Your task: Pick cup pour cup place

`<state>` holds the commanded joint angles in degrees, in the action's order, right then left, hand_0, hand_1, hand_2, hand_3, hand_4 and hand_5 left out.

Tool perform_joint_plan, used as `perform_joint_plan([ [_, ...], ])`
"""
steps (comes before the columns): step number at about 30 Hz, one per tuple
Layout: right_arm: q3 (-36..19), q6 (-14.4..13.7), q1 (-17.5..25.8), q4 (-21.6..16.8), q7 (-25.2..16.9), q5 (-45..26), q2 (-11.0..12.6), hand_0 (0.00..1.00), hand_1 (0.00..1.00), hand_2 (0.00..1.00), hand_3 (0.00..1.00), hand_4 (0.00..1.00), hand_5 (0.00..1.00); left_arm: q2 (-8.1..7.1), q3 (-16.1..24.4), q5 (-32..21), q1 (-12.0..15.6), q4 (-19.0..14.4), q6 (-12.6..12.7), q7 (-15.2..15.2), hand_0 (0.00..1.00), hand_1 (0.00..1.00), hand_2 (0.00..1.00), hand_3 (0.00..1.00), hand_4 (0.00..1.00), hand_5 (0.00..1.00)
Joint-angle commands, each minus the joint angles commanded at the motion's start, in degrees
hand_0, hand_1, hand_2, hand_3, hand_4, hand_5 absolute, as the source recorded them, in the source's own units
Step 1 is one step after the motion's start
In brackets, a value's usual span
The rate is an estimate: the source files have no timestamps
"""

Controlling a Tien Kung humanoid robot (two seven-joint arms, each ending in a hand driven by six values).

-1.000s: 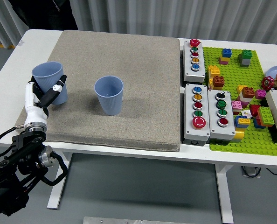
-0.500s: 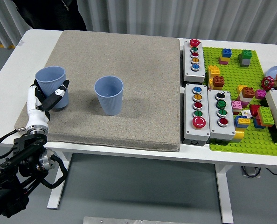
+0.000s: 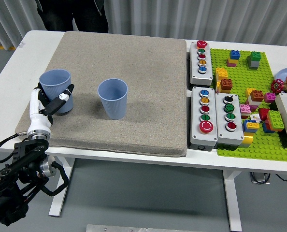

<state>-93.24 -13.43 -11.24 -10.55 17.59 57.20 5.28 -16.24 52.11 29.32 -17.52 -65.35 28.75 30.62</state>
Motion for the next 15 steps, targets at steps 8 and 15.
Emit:
perform_joint_plan([
  [8, 0.0, 0.1, 0.3, 0.0, 0.0, 0.2, 0.0, 0.706, 0.633, 0.565, 0.565, 0.002, 0.058, 0.09, 0.5, 3.5, 0.6, 0.4, -1.1, -2.2, 0.732, 0.749, 0.861, 0.862, 0.833, 0.178],
  [15, 0.0, 0.1, 0.4, 0.0, 0.1, 0.4, 0.0, 0.705, 0.633, 0.564, 0.565, 0.002, 0.058, 0.11, 0.7, 4.4, 0.8, 0.5, -1.3, -2.6, 0.746, 0.763, 0.885, 0.889, 0.853, 0.19],
])
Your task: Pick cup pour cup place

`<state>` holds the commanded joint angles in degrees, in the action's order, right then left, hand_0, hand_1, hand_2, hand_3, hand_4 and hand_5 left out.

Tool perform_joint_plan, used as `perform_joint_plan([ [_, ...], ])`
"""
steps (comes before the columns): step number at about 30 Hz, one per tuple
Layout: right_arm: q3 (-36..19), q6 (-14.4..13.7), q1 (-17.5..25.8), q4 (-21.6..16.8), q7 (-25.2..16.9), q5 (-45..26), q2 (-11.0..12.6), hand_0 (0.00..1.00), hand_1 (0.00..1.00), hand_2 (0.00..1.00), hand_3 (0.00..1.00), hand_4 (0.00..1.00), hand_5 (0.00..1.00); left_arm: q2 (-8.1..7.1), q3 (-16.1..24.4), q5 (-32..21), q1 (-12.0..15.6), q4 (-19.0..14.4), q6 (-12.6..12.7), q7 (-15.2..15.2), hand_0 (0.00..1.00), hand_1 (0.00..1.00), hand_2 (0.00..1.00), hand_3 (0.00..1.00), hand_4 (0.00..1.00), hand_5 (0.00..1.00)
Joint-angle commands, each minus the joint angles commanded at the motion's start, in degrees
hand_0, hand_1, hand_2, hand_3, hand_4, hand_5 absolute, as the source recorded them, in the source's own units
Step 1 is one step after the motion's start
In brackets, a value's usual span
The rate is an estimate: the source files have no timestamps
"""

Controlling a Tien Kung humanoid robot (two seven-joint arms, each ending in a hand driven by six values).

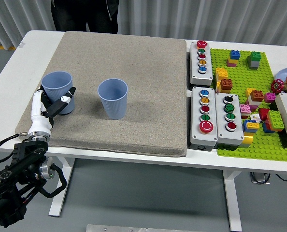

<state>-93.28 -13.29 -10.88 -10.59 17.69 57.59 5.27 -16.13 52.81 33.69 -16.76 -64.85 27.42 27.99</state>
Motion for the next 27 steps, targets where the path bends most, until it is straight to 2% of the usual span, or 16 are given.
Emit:
perform_joint_plan([
  [10, 0.1, 0.0, -0.1, 0.0, 0.0, -0.2, 0.1, 0.706, 0.634, 0.564, 0.565, 0.002, 0.057, -0.13, 0.6, 1.6, 0.4, -0.9, 0.2, -0.4, 0.751, 0.768, 0.888, 0.892, 0.858, 0.198],
  [21, 0.1, 0.0, -0.4, 0.0, -0.1, -0.2, 0.1, 0.706, 0.634, 0.564, 0.565, 0.002, 0.055, -0.46, 1.6, 7.5, 1.6, -2.3, -0.7, -2.9, 0.763, 0.784, 0.902, 0.894, 0.874, 0.201],
  [22, 0.1, 0.0, -0.4, 0.0, -0.1, -0.1, 0.1, 0.706, 0.634, 0.564, 0.565, 0.002, 0.052, -0.47, 1.6, 7.9, 1.7, -2.3, -0.8, -3.2, 0.787, 0.816, 0.939, 0.929, 0.897, 0.209],
  [27, 0.1, 0.0, -0.5, 0.0, -0.1, -0.2, 0.1, 0.706, 0.634, 0.564, 0.565, 0.002, 0.052, -0.31, 2.0, 9.8, 2.1, -2.6, -1.4, -4.2, 0.787, 0.816, 0.939, 0.929, 0.897, 0.209],
])
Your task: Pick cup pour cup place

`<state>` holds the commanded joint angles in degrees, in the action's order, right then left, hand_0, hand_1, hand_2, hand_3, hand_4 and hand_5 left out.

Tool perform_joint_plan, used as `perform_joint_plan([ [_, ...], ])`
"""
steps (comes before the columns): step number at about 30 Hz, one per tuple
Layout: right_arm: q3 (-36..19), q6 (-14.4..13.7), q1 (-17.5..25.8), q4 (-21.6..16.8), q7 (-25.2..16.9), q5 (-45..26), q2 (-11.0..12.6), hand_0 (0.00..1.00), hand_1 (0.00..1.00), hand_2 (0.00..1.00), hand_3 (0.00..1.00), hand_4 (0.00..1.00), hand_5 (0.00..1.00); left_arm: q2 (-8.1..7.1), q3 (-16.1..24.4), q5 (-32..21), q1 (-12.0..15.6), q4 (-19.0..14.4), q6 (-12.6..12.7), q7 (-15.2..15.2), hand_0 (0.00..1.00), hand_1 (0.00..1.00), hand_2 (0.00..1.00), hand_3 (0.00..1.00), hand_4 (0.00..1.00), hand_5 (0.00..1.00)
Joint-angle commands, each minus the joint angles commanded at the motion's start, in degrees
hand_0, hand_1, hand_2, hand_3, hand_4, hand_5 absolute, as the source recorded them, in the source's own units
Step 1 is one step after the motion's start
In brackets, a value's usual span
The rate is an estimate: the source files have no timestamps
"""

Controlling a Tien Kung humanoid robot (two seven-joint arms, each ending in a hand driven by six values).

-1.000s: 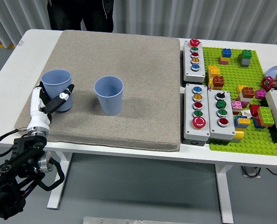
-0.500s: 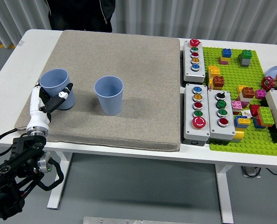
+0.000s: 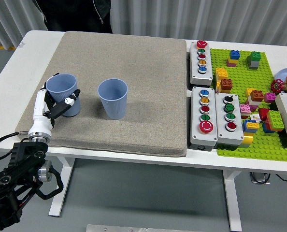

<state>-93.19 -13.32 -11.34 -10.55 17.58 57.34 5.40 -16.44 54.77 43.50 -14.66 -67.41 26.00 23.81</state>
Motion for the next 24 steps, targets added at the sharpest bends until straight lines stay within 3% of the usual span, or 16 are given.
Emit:
perform_joint_plan([
  [1, 0.0, 0.0, 0.0, 0.0, 0.0, 0.0, 0.0, 0.706, 0.634, 0.564, 0.565, 0.002, 0.051, 0.0, 0.0, 0.1, 0.0, 0.0, 0.0, 0.0, 0.806, 0.83, 0.954, 0.986, 0.912, 0.216],
  [12, -0.3, 0.0, 0.0, 0.0, 0.1, 0.4, 0.0, 0.707, 0.634, 0.564, 0.565, 0.002, 0.049, -0.16, 1.6, 4.9, 1.2, -1.2, -1.0, -2.2, 0.831, 0.845, 0.984, 0.998, 0.932, 0.235],
  [13, -0.3, 0.0, 0.0, 0.0, 0.1, 0.4, 0.0, 0.707, 0.634, 0.564, 0.566, 0.002, 0.049, -0.22, 1.7, 5.3, 1.4, -1.4, -1.1, -2.5, 0.886, 0.886, 0.998, 0.998, 0.935, 0.241],
  [24, -0.6, 0.2, 0.1, 0.0, 0.2, 0.8, 0.0, 0.707, 0.634, 0.565, 0.565, 0.002, 0.049, -0.65, 3.8, 9.7, 3.4, -3.3, -2.9, -4.7, 0.938, 0.94, 0.998, 0.998, 0.943, 0.257],
])
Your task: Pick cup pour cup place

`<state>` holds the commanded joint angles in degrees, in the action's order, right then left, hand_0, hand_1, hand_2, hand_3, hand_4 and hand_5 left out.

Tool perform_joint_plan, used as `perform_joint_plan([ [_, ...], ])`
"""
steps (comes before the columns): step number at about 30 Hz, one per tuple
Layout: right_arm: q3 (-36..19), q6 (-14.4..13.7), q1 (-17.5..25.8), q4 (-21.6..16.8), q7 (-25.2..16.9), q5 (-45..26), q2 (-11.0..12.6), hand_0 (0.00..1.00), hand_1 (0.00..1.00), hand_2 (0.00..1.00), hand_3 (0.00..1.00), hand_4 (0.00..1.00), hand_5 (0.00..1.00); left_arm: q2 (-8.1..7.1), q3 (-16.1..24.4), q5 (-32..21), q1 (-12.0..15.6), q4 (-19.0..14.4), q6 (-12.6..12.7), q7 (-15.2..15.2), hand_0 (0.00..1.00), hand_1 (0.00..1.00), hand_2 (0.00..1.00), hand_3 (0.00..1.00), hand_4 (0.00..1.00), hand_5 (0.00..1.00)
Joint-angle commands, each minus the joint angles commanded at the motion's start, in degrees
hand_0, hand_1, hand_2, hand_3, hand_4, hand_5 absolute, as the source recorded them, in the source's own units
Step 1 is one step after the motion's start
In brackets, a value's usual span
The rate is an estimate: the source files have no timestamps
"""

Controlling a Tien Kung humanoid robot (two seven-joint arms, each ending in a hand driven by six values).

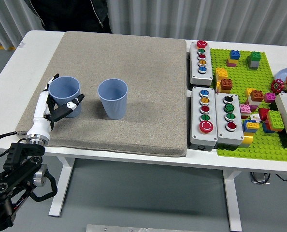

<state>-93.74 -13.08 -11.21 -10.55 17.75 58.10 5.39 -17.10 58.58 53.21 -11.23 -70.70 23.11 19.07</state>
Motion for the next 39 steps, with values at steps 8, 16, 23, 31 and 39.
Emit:
perform_joint_plan([
  [8, -0.3, 0.2, 0.3, 0.0, 0.2, 0.7, 0.0, 0.707, 0.634, 0.565, 0.565, 0.002, 0.043, -0.03, 2.2, 1.5, 1.7, -1.7, 0.3, -0.5, 0.998, 0.998, 0.998, 0.998, 0.998, 0.409],
  [16, -0.4, 0.3, 0.5, -0.1, 0.3, 1.0, 0.0, 0.706, 0.634, 0.565, 0.565, 0.002, 0.043, -0.16, 3.6, 2.7, 3.6, -2.9, -0.4, -1.1, 0.998, 0.998, 0.998, 0.998, 0.998, 0.42],
  [23, 0.0, 0.4, 0.8, 0.2, -0.2, 0.0, 0.1, 0.706, 0.634, 0.565, 0.565, 0.002, 0.042, -0.85, 6.0, 5.7, 6.5, -8.3, -0.1, -2.1, 0.998, 0.998, 0.998, 0.998, 0.998, 0.446],
  [31, 0.4, 0.3, 0.5, 0.2, -0.5, -0.6, 0.2, 0.706, 0.634, 0.564, 0.565, 0.002, 0.041, -2.75, 12.5, -2.2, 5.2, -14.7, 2.6, -1.7, 0.917, 0.897, 0.943, 0.912, 0.707, 0.998],
  [39, 1.0, 0.0, 0.1, 0.2, -0.5, -1.1, 0.4, 0.706, 0.634, 0.563, 0.564, 0.002, 0.04, -6.74, 15.6, -21.2, -4.0, -5.2, -11.7, -1.1, 0.897, 0.873, 0.906, 0.89, 0.698, 0.902],
])
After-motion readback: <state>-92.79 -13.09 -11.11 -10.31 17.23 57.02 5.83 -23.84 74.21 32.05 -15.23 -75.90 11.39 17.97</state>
